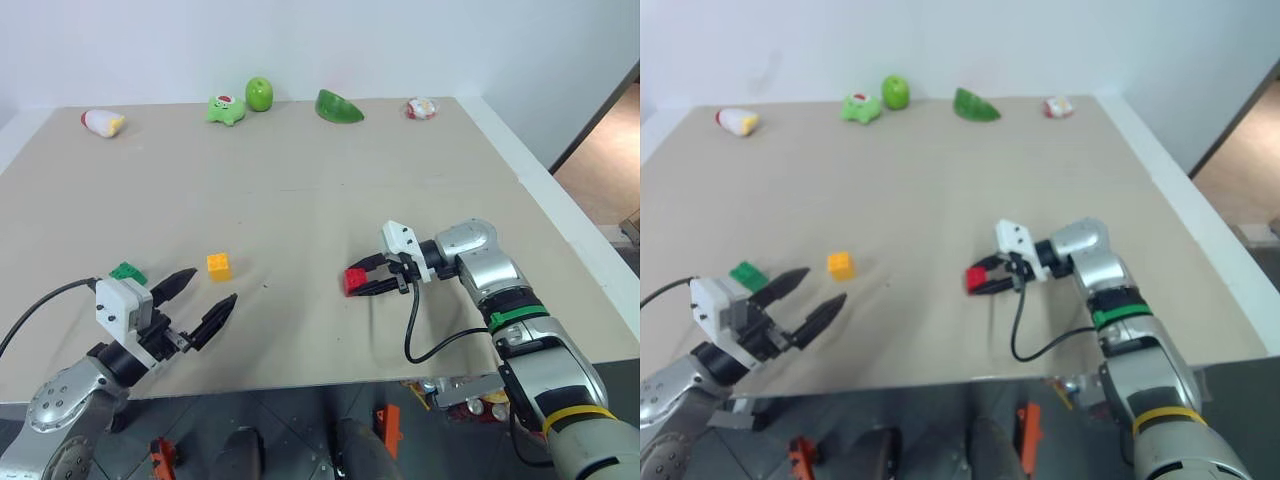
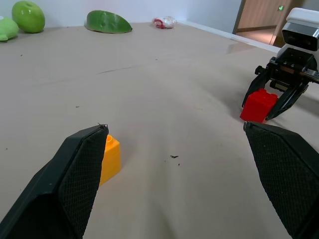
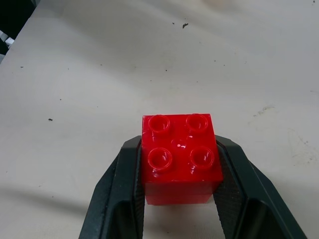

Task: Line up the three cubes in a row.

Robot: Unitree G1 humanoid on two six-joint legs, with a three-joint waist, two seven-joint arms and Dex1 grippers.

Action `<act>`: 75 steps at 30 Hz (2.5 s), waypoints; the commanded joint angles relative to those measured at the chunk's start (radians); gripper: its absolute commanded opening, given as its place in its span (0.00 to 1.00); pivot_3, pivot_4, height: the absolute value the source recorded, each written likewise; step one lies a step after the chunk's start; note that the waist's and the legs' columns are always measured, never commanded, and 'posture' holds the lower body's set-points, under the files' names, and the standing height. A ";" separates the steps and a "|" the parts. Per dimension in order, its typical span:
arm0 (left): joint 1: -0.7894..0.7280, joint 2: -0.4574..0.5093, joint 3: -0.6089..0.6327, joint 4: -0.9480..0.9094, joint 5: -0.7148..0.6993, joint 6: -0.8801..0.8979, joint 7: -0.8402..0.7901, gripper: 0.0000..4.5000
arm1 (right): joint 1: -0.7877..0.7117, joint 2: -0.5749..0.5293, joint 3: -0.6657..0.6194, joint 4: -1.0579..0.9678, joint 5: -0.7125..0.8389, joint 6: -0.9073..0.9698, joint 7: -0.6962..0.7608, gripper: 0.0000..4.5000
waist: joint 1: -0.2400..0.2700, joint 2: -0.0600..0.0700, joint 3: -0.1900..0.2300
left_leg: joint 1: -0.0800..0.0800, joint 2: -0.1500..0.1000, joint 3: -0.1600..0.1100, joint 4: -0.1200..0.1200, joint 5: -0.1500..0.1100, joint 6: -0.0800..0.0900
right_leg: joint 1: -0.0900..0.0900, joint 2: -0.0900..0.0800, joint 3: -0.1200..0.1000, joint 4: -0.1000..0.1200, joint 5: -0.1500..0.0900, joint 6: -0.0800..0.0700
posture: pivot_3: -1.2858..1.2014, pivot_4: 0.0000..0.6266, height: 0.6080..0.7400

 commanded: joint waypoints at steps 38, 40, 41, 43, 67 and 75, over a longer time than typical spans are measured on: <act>0.115 -0.037 0.358 0.287 -0.016 -0.106 0.049 1.00 | 0.144 0.022 -0.127 -0.737 0.312 0.476 -0.288 0.98 | 0.006 -0.001 -0.001 | 0.000 0.005 0.000 0.001 0.001 -0.001 | -0.001 0.006 -0.001 0.000 -0.001 -0.002 | 0.52 0.24 0.95; 0.092 -0.021 0.352 0.333 0.008 -0.123 0.028 1.00 | 0.174 0.032 -0.125 -0.775 0.319 0.502 -0.314 0.98 | 0.005 -0.001 -0.001 | -0.001 0.006 0.000 0.001 0.001 -0.001 | -0.001 0.006 -0.001 0.000 0.000 -0.002 | 0.52 0.24 0.95; 0.078 -0.012 0.348 0.355 0.017 -0.128 0.017 1.00 | 0.186 0.035 -0.125 -0.791 0.320 0.508 -0.324 0.98 | 0.005 -0.001 -0.001 | -0.001 0.006 0.000 0.001 0.001 -0.001 | -0.002 0.006 0.000 0.000 0.000 -0.002 | 0.52 0.24 0.95; 0.049 0.009 0.336 0.395 0.032 -0.134 -0.004 1.00 | 0.200 0.040 -0.128 -0.812 0.326 0.524 -0.344 0.98 | 0.005 -0.001 -0.001 | -0.001 0.006 0.000 0.001 0.001 -0.001 | -0.002 0.006 -0.001 0.000 0.000 -0.002 | 0.52 0.24 0.95; -0.355 0.143 0.162 0.913 0.212 -0.226 -0.213 1.00 | 0.227 0.009 -0.141 -0.859 0.346 0.558 -0.408 0.98 | 0.004 -0.001 -0.001 | -0.001 0.012 0.000 -0.004 0.001 -0.002 | -0.005 0.012 -0.001 0.001 0.001 -0.005 | 0.52 0.24 0.95; -0.393 0.136 0.149 0.955 0.214 -0.247 -0.236 0.52 | 0.222 0.009 -0.142 -0.853 0.346 0.560 -0.417 1.00 | 0.004 -0.001 -0.001 | -0.001 0.012 0.000 -0.005 0.001 -0.002 | -0.005 0.012 -0.001 0.001 0.001 -0.004 | 0.52 0.24 0.95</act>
